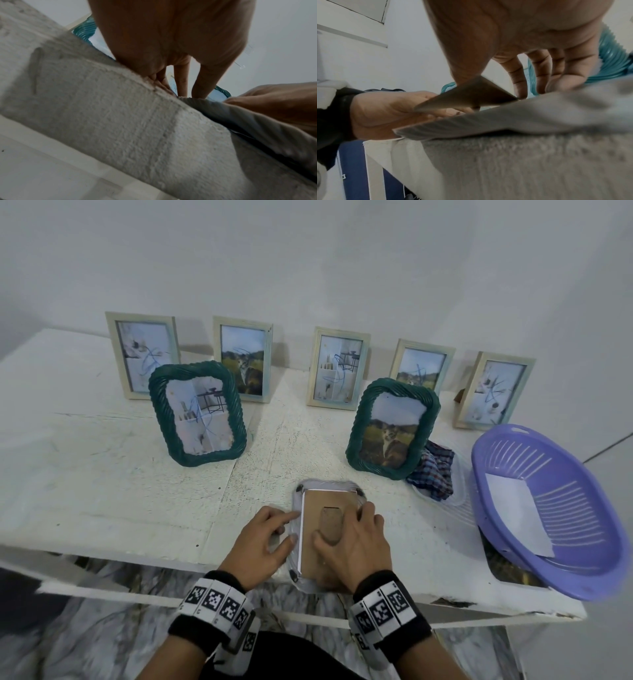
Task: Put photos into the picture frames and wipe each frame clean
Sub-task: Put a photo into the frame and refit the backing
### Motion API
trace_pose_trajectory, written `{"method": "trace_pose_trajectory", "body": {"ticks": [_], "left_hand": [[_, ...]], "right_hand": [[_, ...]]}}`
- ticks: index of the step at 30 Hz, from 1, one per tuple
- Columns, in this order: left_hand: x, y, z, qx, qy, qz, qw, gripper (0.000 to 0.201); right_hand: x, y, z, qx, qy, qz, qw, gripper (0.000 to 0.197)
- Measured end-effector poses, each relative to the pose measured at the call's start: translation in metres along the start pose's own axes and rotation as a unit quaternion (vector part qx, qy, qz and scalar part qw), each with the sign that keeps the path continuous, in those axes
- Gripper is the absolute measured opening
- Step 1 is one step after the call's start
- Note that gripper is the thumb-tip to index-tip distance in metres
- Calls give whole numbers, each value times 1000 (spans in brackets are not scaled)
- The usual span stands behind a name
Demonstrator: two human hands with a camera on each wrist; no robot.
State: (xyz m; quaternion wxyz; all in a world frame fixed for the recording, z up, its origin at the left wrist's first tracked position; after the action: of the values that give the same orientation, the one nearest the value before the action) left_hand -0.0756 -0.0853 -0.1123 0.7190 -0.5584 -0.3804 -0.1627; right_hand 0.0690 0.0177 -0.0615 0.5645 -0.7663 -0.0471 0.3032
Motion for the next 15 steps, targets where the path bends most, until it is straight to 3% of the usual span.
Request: {"method": "trace_pose_trajectory", "body": {"ticks": [10, 15], "left_hand": [[-5, 6, 0, -9, 4, 22, 1000, 53], [-2, 4, -2, -2, -3, 5, 1000, 55]], "right_hand": [[2, 5, 3, 4, -13, -14, 1000, 71], [17, -4, -2, 63, -60, 44, 995, 50]]}}
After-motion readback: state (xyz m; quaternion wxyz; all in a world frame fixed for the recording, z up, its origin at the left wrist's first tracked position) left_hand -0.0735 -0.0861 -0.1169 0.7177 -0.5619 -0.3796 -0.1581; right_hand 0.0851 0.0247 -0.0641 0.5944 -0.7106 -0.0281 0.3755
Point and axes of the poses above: each hand's wrist, its own z-axis towards the middle knuckle, its own y-axis out of the palm, x = y × z, the point moved 4 cm from there along z, towards the middle knuckle, and after that the axes turned 8 degrees about z, right-handed, at the moved point
